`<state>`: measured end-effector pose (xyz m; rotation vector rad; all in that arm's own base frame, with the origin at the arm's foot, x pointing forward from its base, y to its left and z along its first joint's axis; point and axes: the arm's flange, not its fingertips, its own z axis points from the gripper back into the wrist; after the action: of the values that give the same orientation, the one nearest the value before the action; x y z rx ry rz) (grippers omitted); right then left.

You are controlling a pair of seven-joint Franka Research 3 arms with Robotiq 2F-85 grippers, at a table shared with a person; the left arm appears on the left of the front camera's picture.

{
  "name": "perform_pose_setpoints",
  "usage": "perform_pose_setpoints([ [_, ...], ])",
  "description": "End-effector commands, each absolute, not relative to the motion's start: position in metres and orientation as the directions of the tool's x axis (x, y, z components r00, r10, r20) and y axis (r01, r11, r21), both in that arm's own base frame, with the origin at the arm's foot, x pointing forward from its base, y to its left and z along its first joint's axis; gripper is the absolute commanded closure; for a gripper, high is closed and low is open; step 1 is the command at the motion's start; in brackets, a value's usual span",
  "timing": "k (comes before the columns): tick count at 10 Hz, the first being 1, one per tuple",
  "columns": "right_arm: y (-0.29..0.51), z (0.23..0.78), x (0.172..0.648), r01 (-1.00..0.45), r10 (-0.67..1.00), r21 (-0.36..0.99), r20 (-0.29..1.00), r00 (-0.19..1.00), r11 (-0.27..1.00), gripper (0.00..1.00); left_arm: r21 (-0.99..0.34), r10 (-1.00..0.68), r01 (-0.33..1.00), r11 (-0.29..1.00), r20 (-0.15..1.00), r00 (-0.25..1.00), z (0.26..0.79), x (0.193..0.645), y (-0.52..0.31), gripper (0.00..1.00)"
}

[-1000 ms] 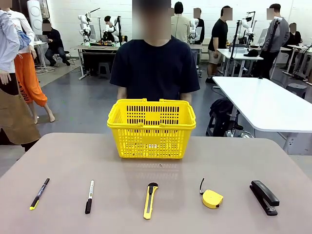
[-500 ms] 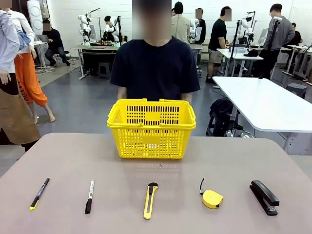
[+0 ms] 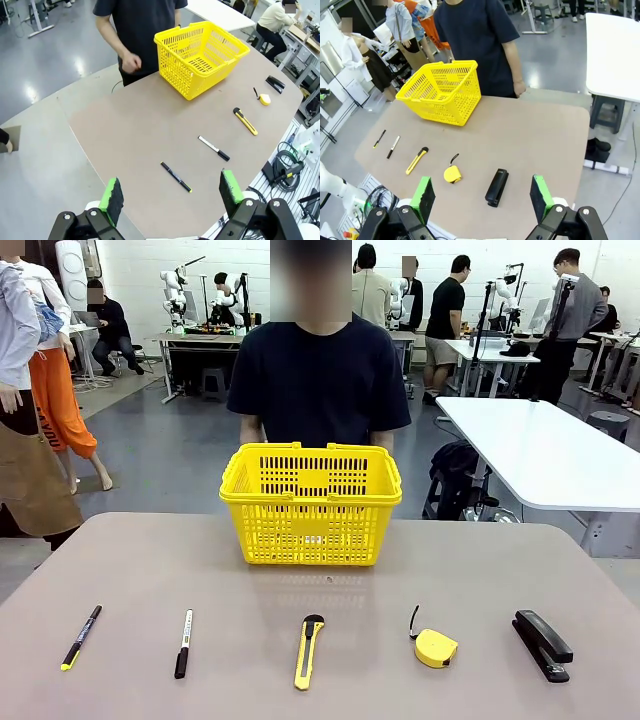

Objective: Place the items the person wants into the basket.
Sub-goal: Pick up the item the person points to and place it in the Market Basket.

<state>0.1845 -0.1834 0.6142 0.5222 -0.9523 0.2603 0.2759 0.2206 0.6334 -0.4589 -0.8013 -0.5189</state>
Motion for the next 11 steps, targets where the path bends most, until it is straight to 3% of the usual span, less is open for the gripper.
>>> perform_pose_setpoints([
  [1,-0.182,0.6117,0.1881,-0.435,-0.011,0.312,0.823,0.568,0.845,0.0,-0.178,-0.265,0.604,0.777,0.778,0.57,0.6341,0.2753,0.2222,0.0],
  [11,-0.182,0.6117,0.1881,-0.435,-0.011,0.312,0.823,0.568,0.845,0.0,-0.178,-0.265,0.604,0.777,0.778,0.57,0.6341,0.2753,0.2222,0.0],
])
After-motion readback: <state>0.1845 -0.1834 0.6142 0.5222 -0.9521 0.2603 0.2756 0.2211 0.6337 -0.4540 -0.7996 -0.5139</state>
